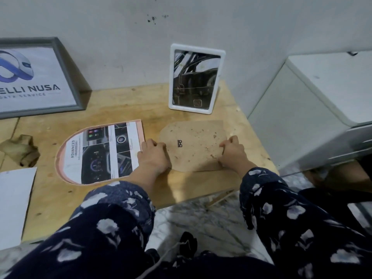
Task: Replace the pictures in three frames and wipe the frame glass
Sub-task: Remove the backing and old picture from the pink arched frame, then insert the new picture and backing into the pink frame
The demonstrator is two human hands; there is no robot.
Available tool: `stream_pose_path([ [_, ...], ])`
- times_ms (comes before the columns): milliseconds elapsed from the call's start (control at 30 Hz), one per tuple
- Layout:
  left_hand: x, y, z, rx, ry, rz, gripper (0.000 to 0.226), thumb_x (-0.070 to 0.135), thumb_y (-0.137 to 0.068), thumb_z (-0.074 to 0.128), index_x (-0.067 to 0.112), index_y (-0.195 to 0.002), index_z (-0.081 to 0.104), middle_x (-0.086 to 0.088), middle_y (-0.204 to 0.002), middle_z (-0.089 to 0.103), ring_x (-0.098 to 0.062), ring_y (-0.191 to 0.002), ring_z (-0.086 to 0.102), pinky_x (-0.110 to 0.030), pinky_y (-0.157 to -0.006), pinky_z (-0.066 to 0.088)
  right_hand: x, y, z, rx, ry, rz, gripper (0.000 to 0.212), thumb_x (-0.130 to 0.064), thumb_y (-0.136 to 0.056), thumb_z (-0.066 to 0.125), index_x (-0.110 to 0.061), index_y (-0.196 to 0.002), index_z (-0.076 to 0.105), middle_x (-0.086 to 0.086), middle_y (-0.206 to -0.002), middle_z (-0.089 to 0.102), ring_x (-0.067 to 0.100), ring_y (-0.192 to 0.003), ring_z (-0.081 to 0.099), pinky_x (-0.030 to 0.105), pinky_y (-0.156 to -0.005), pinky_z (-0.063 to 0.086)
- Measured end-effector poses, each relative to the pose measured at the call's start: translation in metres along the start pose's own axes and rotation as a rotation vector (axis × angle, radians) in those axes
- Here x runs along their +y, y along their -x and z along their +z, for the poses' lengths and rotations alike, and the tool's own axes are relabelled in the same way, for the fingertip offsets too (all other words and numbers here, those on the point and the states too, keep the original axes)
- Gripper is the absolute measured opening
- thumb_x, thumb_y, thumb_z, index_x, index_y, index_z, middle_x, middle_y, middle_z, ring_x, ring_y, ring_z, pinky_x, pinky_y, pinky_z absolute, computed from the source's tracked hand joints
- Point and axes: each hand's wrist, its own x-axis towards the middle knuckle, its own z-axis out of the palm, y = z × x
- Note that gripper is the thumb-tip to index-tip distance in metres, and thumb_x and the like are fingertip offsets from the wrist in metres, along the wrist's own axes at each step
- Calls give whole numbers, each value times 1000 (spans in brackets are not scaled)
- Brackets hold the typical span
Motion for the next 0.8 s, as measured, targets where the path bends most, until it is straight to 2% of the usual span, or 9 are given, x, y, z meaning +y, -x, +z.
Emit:
stream_pose_path([
  [133, 3, -6, -7, -24, -130, 28, 58, 29, -82, 64, 22, -137, 46, -8, -135, 28, -33, -128, 26, -47, -102, 33, -4, -7, -4, -20, 102, -21, 38, -14, -88, 48, -18, -125, 46, 8, -126, 39, 32, -111, 42, 42, -91, 39],
  [267, -1, -2, -14, -100, -121, 60, 67, 45, -81, 65, 27, -141, 40, -5, -141, 34, -30, -131, 25, -47, -105, 25, -14, -5, -2, -6, 173, -46, 41, -12, -89, 40, -27, -128, 38, 10, -127, 39, 33, -111, 41, 42, -90, 34],
  [367, -16, 6, -18, 7, -7, 52, 56, 46, -90, 56, 31, -141, 40, -2, -145, 37, -29, -134, 26, -47, -107, 21, -29, -5, -4, -41, 291, 10, 39, -12, -87, 40, -27, -123, 41, 11, -129, 37, 32, -118, 35, 44, -96, 30],
  [433, -36, 11, -26, 101, 46, -15, 55, 42, -92, 54, 29, -143, 37, -3, -148, 34, -30, -136, 24, -48, -109, 20, -47, -3, -2, 25, 345, -2, 39, -14, -86, 41, -22, -124, 43, 11, -129, 38, 32, -120, 33, 46, -98, 30],
  [533, -72, 16, -38, 176, 36, -181, 60, 39, -92, 55, 24, -146, 32, -9, -152, 28, -33, -139, 21, -48, -112, 18, -87, 5, 10, 97, 277, -128, 45, -13, -82, 43, -21, -126, 45, 9, -128, 41, 31, -119, 34, 45, -97, 32],
  [633, -115, 25, -48, 184, 48, -354, 65, 41, -92, 55, 17, -147, 28, -14, -152, 25, -35, -139, 21, -47, -112, 20, -140, 17, 26, 48, 197, -289, 46, -15, -86, 44, -23, -131, 46, 6, -131, 41, 28, -121, 33, 42, -99, 32],
  [700, -139, 30, -51, 174, 48, -419, 69, 44, -91, 57, 14, -146, 28, -14, -152, 26, -34, -140, 22, -47, -112, 22, -167, 26, 37, 6, 140, -380, 46, -26, -92, 46, -24, -137, 43, 5, -137, 38, 26, -126, 30, 42, -102, 31],
  [800, -171, 39, -54, 156, 46, -474, 73, 48, -89, 60, 12, -144, 29, -13, -150, 29, -33, -137, 26, -47, -109, 27, -195, 34, 56, -89, 127, -439, 63, -46, -92, 49, -24, -147, 28, 5, -151, 25, 29, -136, 19, 47, -109, 25],
])
